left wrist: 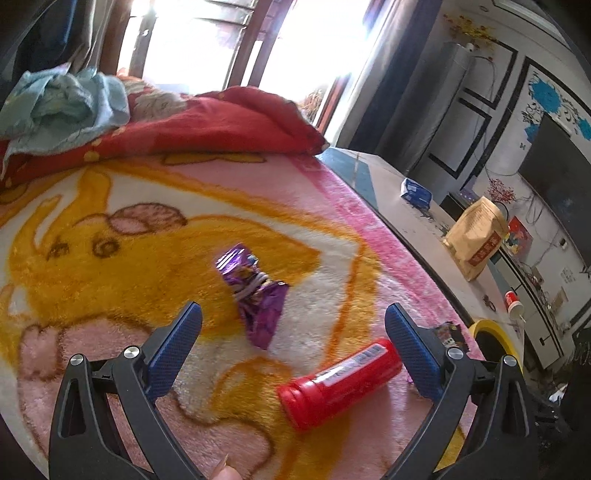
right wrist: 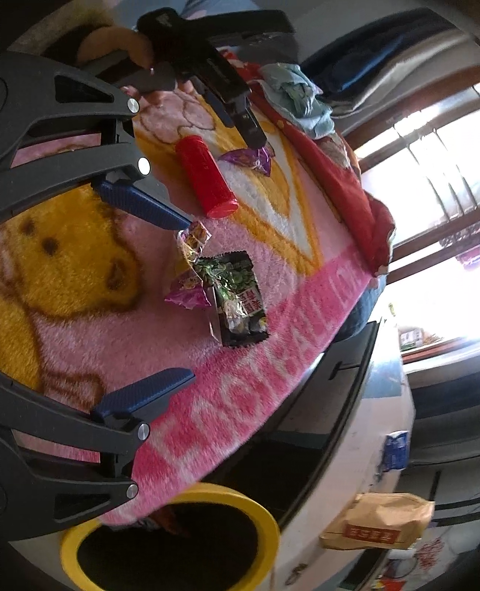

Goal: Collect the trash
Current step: 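Move both open tools back over the remaining trash on the blanket, then grasp the purple candy wrapper with the left tool while the right tool grasps the small wrapper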

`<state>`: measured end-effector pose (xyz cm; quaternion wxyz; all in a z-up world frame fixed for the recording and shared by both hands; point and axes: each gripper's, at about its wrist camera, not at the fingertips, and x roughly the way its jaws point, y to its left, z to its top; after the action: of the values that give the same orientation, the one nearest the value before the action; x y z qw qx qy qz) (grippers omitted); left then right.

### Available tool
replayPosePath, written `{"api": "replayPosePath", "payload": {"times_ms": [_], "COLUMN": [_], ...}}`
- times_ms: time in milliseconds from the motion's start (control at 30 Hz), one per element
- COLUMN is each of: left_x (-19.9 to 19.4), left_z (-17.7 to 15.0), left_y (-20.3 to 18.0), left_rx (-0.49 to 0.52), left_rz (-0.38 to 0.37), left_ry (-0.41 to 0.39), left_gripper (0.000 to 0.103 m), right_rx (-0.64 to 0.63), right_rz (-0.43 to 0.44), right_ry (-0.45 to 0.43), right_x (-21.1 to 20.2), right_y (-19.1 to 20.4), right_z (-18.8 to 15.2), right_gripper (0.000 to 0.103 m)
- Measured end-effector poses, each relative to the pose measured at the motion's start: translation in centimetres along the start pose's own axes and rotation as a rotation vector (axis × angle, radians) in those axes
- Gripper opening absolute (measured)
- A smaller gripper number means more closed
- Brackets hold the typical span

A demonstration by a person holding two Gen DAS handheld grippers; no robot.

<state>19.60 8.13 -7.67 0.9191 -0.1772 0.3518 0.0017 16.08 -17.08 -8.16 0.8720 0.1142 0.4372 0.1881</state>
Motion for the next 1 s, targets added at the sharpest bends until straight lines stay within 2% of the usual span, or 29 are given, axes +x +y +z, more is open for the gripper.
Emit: {"api": "replayPosePath", "payload": {"times_ms": [100,200,267,333,500,600,667,733,800,1000], "left_x": [0.8,1.4,1.7,2.0,2.7,3.2,3.5,3.6,3.5,2.4], "left_z": [0.0,-0.1,0.0,0.1,0.5,0.6,0.5,0.5,0.4,0.3], "left_y": [0.8,1.4,1.6,1.7,1.5,1.5,1.6,1.7,1.7,0.6], "left_rx": [-0.022,-0.043,-0.049,-0.052,-0.043,-0.045,-0.048,-0.046,-0.043,-0.016], "left_rz": [0.006,0.008,0.014,0.02,0.028,0.045,0.057,0.061,0.061,0.03], "left_ry": [0.017,0.031,0.036,0.043,0.047,0.062,0.074,0.078,0.075,0.05], "left_gripper": [0.095,0.094,0.081,0.076,0.061,0.049,0.034,0.029,0.012,0.013], "right_rx": [0.037,0.058,0.069,0.077,0.06,0.052,0.043,0.03,0.016,0.003], "right_rz": [0.015,0.031,0.043,0.055,0.066,0.073,0.078,0.079,0.08,0.094], "right_ry": [0.027,0.048,0.06,0.074,0.077,0.081,0.085,0.088,0.089,0.082], "right_x": [1.1,1.9,2.2,2.4,1.9,1.5,1.2,0.9,0.5,-0.7], "right_y": [0.1,0.1,0.0,-0.2,0.0,0.0,0.0,0.1,0.1,0.0], "right_z": [0.1,0.1,-0.1,-0.3,-0.7,-1.0,-1.2,-1.4,-1.6,-1.8], "right_gripper": [0.063,0.053,0.04,0.028,0.025,0.024,0.023,0.022,0.022,0.021]}}
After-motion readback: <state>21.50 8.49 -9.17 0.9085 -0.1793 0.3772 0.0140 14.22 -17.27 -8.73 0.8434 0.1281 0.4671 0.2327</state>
